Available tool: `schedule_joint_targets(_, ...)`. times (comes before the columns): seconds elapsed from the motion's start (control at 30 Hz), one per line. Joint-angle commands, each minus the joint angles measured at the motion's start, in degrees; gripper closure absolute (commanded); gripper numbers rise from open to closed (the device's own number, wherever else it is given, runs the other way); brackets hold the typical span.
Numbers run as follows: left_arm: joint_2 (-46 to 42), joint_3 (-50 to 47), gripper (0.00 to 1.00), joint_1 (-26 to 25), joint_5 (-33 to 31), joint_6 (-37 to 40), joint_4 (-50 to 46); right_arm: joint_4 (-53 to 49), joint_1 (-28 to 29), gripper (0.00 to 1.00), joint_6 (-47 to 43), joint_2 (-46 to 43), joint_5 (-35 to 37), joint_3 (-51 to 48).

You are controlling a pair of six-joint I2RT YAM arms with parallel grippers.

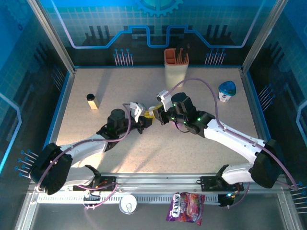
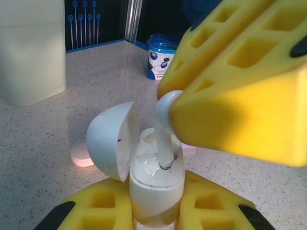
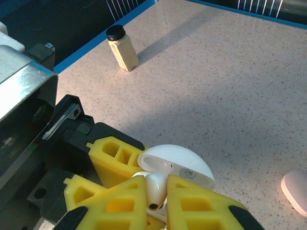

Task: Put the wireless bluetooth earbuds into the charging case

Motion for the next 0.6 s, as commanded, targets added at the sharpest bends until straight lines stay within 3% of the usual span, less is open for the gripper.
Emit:
schedule_joint_targets(0.0, -0.79, 3.46, 1.00, 0.72, -1.85, -2.85, 5.41, -1.94, 0.88, 0.88, 0.13, -0.89, 0.77, -1.91)
schedule_joint_targets(0.33, -0.64, 3.21, 1.00, 0.95, -0.53, -1.13, 6.10, -0.95, 1.10, 0.88, 2.61, 2.06, -2.17, -1.34)
schedule_joint_targets(0.57, -0.28, 1.88, 1.00, 0.93, 1.37, 2.14, 7.51, -6.20, -0.94, 0.87, 5.20, 2.57, -2.43, 2.46)
